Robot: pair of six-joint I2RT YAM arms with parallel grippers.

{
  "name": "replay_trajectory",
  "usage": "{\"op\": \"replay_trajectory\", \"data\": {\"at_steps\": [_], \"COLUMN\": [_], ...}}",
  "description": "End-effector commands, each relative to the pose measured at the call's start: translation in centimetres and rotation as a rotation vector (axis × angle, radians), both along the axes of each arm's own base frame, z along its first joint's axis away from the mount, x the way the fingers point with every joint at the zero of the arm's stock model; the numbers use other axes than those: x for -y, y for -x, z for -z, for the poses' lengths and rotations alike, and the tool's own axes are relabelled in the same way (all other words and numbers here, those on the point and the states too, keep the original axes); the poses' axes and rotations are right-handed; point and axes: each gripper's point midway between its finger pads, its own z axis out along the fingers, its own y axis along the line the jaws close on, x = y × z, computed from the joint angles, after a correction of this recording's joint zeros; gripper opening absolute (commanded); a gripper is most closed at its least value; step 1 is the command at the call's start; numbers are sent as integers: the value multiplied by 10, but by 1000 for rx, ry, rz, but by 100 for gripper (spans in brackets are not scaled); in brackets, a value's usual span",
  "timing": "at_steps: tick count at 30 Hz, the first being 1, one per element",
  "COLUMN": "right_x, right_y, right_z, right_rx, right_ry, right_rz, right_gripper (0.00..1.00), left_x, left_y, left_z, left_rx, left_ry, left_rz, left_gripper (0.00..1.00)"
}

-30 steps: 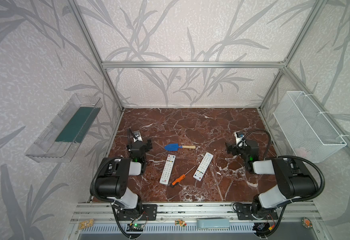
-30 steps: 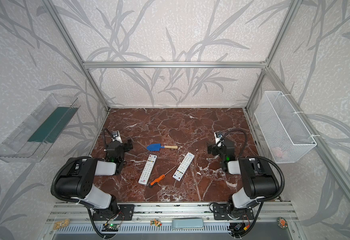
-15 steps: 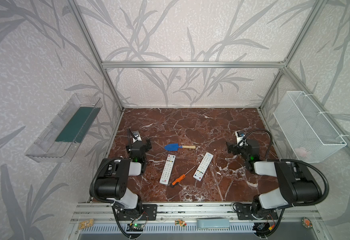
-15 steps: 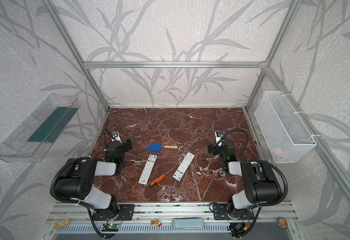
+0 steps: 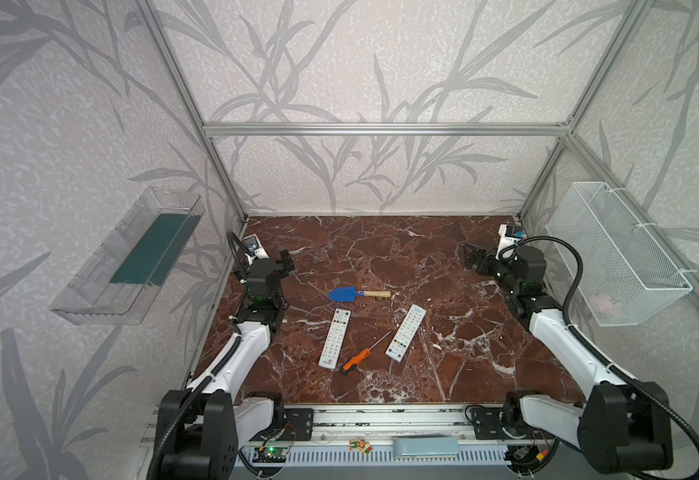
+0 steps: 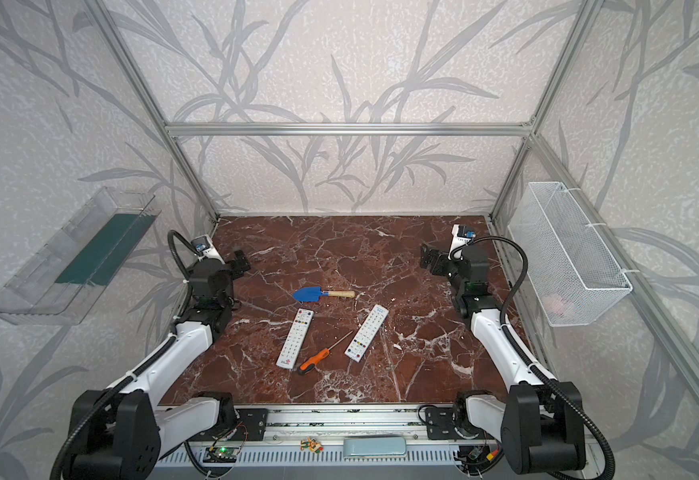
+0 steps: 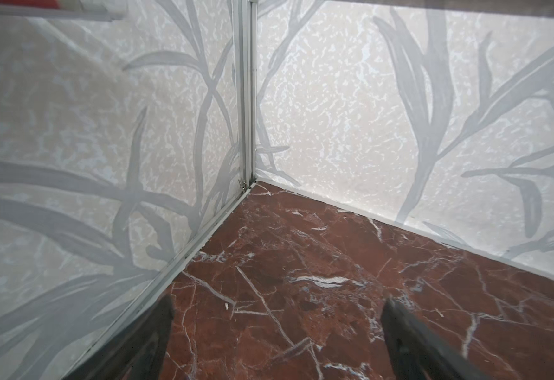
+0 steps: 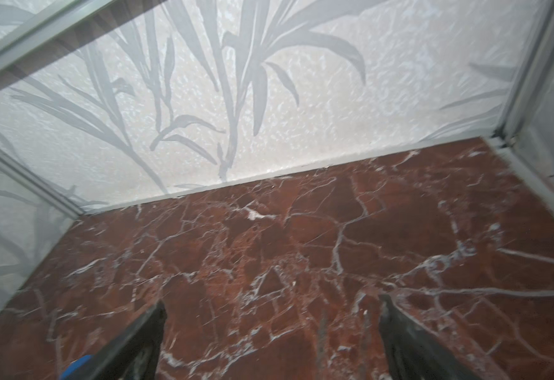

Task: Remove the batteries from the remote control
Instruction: 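Raise both arms and move both grippers toward the remotes at table center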

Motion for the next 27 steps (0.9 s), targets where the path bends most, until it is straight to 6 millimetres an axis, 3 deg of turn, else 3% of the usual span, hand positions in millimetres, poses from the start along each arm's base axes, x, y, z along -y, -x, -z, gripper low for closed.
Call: {"op": "replay_trajectory", "data": {"at_steps": [1, 4, 6, 10, 15, 18, 27], "right_x": [-29, -45, -58, -86, -118, -127, -147], "right_y": [18, 28, 38, 61, 91, 103, 125], "right_z": [2, 5, 12, 31, 54, 67, 101], "right_rx": [-152, -282, -387, -519, -609, -661, -791], "right_ry": [-180, -229, -275, -282, -162, -120, -154], "right_rz": [-143, -230, -297, -382, -461, -484, -544], "right_gripper": [99, 99, 99, 99, 99, 99, 99], "left_x": [19, 52, 72, 104, 142, 158, 215], "left_y": [13, 15, 17, 28, 44, 49, 65], "left_z": [14, 5, 10, 30, 61, 74, 79], "left_rx": [-107, -134, -200, -344, -499, -541, -557], "left_ry": [140, 242, 294, 348, 403, 411, 459], "left_rz": [81, 252, 340, 461, 590, 632, 844], "left_gripper": [99, 99, 99, 99, 99, 99, 99]}}
